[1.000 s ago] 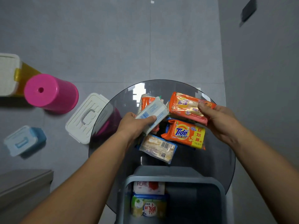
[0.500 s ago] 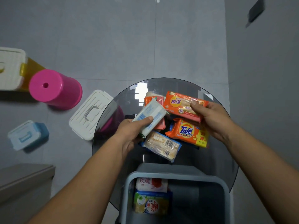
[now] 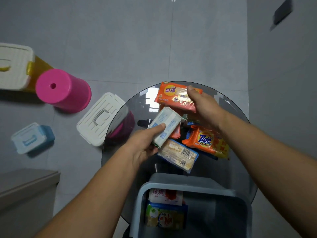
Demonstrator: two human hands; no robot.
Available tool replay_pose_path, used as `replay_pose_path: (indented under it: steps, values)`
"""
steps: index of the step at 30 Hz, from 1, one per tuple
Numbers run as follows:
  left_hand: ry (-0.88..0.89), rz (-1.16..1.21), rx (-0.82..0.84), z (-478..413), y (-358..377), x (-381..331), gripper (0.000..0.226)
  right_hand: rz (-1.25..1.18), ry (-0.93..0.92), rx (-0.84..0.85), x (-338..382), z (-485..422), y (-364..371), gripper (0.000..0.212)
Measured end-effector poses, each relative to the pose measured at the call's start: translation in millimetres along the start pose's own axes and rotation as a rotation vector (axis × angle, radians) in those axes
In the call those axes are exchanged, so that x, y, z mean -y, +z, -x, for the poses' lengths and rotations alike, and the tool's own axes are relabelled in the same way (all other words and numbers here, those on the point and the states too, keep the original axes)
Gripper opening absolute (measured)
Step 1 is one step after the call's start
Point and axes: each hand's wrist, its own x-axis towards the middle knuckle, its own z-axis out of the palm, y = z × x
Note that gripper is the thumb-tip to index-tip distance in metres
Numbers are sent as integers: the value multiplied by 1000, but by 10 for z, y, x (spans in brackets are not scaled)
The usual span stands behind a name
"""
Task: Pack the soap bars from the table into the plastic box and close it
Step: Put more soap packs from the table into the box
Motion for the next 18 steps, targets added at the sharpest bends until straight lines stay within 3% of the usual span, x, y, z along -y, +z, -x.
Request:
replay_pose_path:
  steps: [4, 8, 12, 18]
  values:
    - [191, -14, -91, 3, -60, -4, 30, 196, -72, -27, -36, 51, -89, 52]
    - [291, 37, -109, 22, -103, -37, 40, 83, 11, -9, -160, 66, -112, 46]
    - [238, 122, -55, 49, -99, -6, 33, -13, 90, -41, -216, 56, -108, 51]
    - [135, 130, 44, 98, -30, -36, 29, 200, 29, -13, -172, 101, -94, 52]
